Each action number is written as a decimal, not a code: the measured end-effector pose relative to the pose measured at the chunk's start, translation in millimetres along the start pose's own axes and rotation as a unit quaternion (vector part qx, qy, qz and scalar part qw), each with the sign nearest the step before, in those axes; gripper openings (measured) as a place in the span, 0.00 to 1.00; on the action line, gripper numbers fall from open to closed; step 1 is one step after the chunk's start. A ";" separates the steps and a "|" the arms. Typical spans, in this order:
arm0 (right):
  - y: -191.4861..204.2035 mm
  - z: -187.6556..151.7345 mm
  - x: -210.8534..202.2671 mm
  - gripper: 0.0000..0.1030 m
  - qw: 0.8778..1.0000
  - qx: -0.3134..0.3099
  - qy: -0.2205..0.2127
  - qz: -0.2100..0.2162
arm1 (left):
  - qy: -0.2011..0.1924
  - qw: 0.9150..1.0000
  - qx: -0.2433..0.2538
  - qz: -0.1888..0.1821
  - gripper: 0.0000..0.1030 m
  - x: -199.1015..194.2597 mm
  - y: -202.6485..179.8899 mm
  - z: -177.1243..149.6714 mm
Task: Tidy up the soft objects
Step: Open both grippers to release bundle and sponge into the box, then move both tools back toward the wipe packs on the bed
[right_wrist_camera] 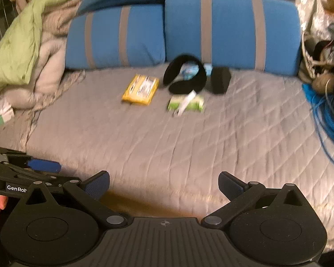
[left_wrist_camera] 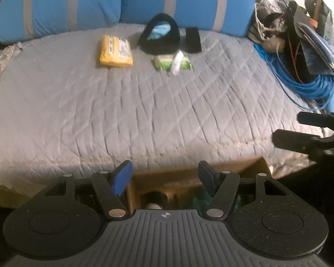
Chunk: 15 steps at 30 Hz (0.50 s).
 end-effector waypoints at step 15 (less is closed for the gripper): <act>-31.3 27.5 28.0 1.00 0.998 -0.009 -0.035 -0.046 | -0.031 0.999 -0.018 0.019 0.62 35.8 31.9 46.2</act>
Point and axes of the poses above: each gripper's, at about its wrist camera, not at the fingertips, and x roughly the way its jaws point, y to its left, z to its top, the point moved 4 cm from there along x, roughly the way its jaws point, and after that the axes turned 5 degrees about -x, right-handed, at the moved point
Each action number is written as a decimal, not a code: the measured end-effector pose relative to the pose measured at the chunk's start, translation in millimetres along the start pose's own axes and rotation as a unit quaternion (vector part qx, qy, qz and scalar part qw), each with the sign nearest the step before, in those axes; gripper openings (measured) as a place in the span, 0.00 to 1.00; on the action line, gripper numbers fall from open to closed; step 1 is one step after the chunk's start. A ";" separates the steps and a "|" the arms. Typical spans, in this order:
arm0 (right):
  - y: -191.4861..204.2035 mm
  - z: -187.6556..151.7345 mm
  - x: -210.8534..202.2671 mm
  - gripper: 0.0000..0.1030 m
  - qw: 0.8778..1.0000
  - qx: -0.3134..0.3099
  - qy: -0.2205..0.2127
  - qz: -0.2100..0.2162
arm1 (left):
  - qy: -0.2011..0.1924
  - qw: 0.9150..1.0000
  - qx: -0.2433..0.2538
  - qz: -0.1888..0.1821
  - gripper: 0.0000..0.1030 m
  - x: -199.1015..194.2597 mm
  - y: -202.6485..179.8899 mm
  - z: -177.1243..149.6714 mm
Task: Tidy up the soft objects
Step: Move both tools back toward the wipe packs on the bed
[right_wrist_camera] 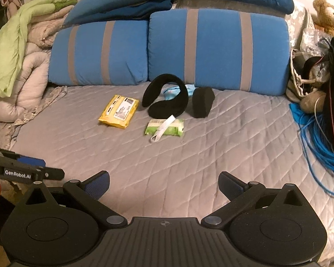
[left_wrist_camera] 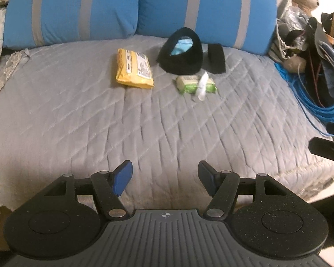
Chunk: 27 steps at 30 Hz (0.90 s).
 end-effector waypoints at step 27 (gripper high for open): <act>-3.9 40.6 85.2 0.91 0.998 -0.046 0.010 0.049 | -0.024 1.000 0.001 0.012 0.62 45.3 8.5 71.4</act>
Point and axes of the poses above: each gripper's, at about its wrist camera, not at the fingertips, and x roughly the way its jaws point, y to its left, z to its top, the point moved 4 cm from there along x, roughly the way its jaws point, and after that the axes turned 5 degrees about -x, right-handed, at the moved point
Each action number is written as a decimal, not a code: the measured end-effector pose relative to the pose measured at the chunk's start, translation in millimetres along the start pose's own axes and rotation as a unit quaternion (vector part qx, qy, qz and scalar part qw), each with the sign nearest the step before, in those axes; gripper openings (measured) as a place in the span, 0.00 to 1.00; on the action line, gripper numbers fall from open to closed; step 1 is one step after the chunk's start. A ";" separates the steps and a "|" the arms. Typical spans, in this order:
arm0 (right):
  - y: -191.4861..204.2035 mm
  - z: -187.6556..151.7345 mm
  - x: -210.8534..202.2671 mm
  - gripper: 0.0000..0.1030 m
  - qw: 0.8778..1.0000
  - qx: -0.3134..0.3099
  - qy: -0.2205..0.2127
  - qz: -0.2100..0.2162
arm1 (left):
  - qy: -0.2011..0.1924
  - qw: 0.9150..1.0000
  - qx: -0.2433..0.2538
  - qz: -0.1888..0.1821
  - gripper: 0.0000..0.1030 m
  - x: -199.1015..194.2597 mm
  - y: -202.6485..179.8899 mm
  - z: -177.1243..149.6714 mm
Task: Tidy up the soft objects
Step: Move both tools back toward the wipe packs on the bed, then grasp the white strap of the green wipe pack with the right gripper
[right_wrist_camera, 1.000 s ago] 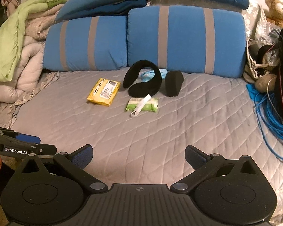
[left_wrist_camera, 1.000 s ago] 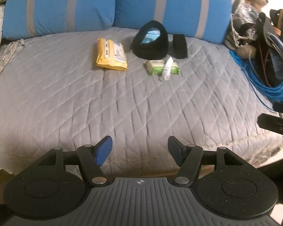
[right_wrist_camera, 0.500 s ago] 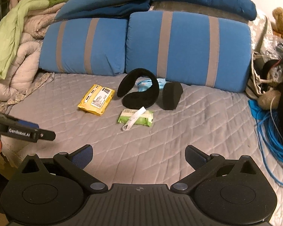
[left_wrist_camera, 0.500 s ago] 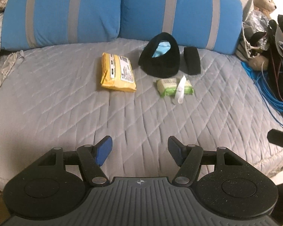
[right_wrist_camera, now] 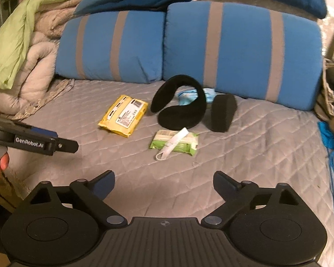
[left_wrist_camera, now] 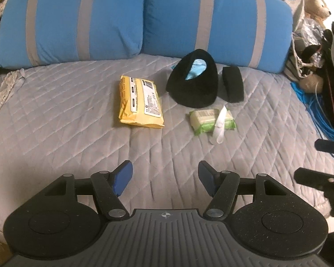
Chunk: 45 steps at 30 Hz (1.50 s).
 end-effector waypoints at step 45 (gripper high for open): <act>-62.2 8.9 194.7 0.29 0.956 0.258 0.076 0.114 | 0.038 0.998 -0.029 -0.040 0.63 -1.2 3.0 16.2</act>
Point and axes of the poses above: each gripper's, at about its wrist camera, not at the fingertips, and x roughly the way its jaws point, y to its left, z to its top, the point moved 4 cm from there along x, roughly the way its jaws point, and after that the axes turned 5 degrees about -x, right-handed, at the moved point
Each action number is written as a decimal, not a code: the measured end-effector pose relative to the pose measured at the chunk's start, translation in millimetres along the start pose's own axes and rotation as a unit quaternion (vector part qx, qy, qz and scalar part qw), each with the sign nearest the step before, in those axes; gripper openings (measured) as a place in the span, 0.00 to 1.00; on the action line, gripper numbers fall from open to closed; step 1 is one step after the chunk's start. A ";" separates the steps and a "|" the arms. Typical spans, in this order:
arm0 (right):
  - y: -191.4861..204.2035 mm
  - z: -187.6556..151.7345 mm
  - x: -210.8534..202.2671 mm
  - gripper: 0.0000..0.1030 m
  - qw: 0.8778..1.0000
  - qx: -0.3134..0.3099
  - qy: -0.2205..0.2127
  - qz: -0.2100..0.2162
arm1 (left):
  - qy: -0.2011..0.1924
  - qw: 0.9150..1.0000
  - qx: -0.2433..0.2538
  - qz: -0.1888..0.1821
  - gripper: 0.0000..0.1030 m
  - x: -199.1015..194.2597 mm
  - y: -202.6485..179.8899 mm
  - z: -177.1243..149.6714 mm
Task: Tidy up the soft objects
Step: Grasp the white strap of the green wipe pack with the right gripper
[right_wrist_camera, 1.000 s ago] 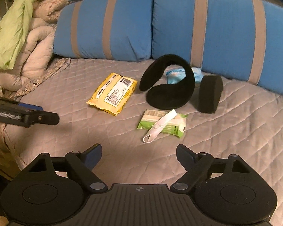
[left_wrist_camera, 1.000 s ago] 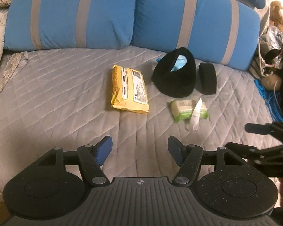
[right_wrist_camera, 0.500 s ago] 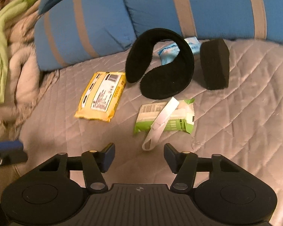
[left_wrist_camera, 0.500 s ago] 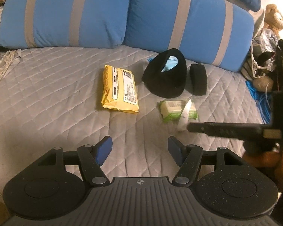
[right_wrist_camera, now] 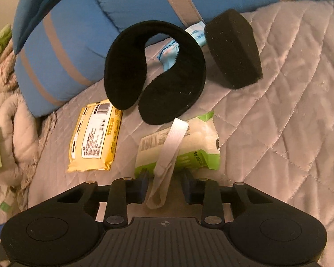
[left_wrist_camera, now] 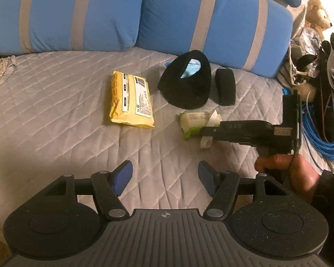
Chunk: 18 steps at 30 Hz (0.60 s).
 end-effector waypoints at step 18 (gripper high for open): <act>34.1 -27.4 -56.0 0.05 0.938 -0.230 0.174 -0.190 | 0.007 1.000 0.024 0.018 0.62 4.6 -10.8 -5.2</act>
Point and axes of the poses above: each gripper's, at about its wrist camera, not at the fingertips, and x roughly the way its jaws point, y to its left, z to its top, the point moved 4 cm from there along x, roughly the way its jaws point, and after that the axes turned 5 degrees about -x, right-handed, at the moved point
